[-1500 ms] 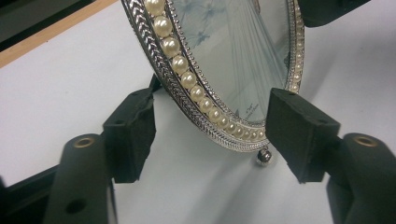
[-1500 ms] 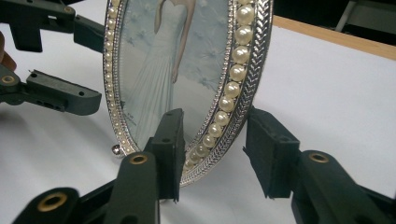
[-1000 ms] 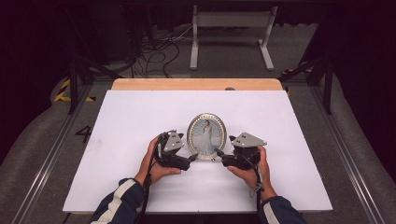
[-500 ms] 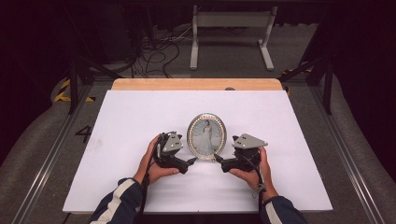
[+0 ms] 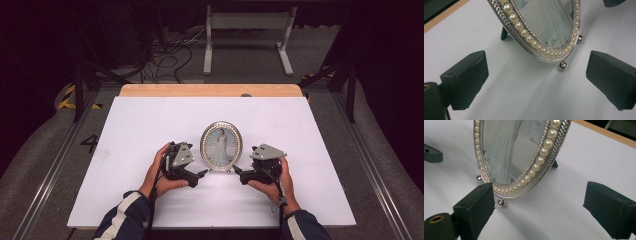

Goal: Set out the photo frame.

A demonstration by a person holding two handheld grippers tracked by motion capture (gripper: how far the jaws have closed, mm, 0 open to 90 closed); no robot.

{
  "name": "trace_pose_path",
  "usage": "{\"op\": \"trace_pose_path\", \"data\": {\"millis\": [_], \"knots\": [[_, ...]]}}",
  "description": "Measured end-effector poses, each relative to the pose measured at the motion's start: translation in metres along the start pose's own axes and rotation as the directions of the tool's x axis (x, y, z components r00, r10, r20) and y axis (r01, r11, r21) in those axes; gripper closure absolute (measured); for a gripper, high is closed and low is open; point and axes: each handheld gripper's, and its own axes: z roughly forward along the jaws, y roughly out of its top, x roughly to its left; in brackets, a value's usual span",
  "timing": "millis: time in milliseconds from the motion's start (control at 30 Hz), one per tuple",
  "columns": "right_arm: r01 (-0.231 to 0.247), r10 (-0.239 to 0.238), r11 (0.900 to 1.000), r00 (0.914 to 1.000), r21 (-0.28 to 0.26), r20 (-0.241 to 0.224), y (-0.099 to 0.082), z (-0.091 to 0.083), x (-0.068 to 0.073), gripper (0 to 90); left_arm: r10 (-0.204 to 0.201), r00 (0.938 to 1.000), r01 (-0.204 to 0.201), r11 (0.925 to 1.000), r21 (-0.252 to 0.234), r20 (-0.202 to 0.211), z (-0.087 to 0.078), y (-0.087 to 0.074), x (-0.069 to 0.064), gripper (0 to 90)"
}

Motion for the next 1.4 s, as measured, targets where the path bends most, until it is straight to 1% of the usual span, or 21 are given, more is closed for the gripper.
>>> {"op": "trace_pose_path", "data": {"millis": [67, 133, 200, 300, 400, 467, 667, 700, 833, 900, 1033, 1067, 1167, 1300, 1400], "knots": [[0.001, -0.001, 1.0000, 1.0000, 0.006, 0.003, -0.001, -0.001, -0.002, 9.9, -0.009, 1.0000, 0.009, 0.9999, -0.013, 0.001, -0.004, -0.001, 0.001, 5.7], [0.005, -0.005, 1.0000, 1.0000, 0.007, 0.006, -0.001, -0.002, -0.003, 10.0, -0.014, 0.9999, 0.014, 0.9998, -0.013, -0.001, -0.007, -0.003, 0.002, 5.8], [0.016, -0.016, 0.9998, 0.9998, 0.011, 0.014, -0.001, -0.004, -0.003, 10.0, -0.013, 0.9999, 0.013, 0.9998, -0.014, 0.001, -0.009, -0.004, 0.003, 5.8], [0.019, -0.020, 0.9996, 0.9996, 0.020, 0.022, -0.004, -0.007, -0.005, 10.0, -0.007, 1.0000, 0.007, 0.9999, -0.015, 0.004, -0.013, -0.005, 0.002, 5.8], [0.014, -0.015, 0.9997, 0.9995, 0.019, 0.026, -0.005, -0.009, -0.007, 10.0, 0.005, 1.0000, -0.005, 0.9999, -0.015, 0.002, -0.019, -0.007, 0.003, 5.8], [0.014, -0.015, 0.9997, 0.9996, 0.020, 0.025, -0.007, -0.012, -0.009, 9.9, 0.000, 1.0000, 0.000, 0.9999, -0.016, 0.003, -0.023, -0.009, 0.003, 5.8], [0.032, -0.033, 0.9988, 0.9991, 0.036, 0.028, -0.012, -0.015, -0.009, 9.8, 0.009, 1.0000, -0.009, 0.9999, 0.004, -0.004, -0.028, -0.016, 0.003, 5.8], [0.033, -0.034, 0.9989, 0.9990, 0.034, 0.029, -0.013, -0.015, -0.009, 9.8, 0.014, 0.9999, -0.013, 0.9999, 0.006, -0.009, -0.030, -0.018, 0.003, 5.8], [0.039, -0.041, 0.9985, 0.9985, 0.037, 0.035, -0.016, -0.019, -0.009, 9.7, 0.008, 0.9999, -0.008, 0.9999, 0.012, -0.014, -0.037, -0.023, 0.003, 5.8], [0.042, -0.044, 0.9984, 0.9984, 0.037, 0.035, -0.017, -0.020, -0.010, 9.7, 0.016, 0.9998, -0.015, 0.9998, 0.013, -0.014, -0.039, -0.026, 0.003, 5.8], [0.046, -0.047, 0.9983, 0.9982, 0.038, 0.038, -0.020, -0.023, -0.010, 9.7, 0.013, 0.9997, -0.013, 0.9998, 0.016, -0.021, -0.045, -0.030, 0.004, 5.8], [0.045, -0.046, 0.9983, 0.9981, 0.038, 0.041, -0.020, -0.024, -0.010, 9.7, 0.005, 0.9997, -0.005, 0.9998, 0.017, -0.022, -0.046, -0.032, 0.004, 5.8], [0.038, -0.039, 0.9986, 0.9983, 0.036, 0.044, -0.023, -0.027, -0.012, 9.7, 0.005, 0.9996, -0.004, 0.9998, 0.019, -0.026, -0.049, -0.034, 0.004, 5.8], [0.039, -0.040, 0.9987, 0.9980, 0.033, 0.048, -0.025, -0.030, -0.013, 9.7, 0.007, 0.9995, -0.006, 0.9997, 0.026, -0.030, -0.056, -0.040, 0.004, 5.8], [0.038, -0.040, 0.9986, 0.9979, 0.037, 0.050, -0.028, -0.033, -0.014, 9.7, -0.002, 0.9994, 0.002, 0.9998, 0.021, -0.034, -0.061, -0.044, 0.004, 5.8]]}}
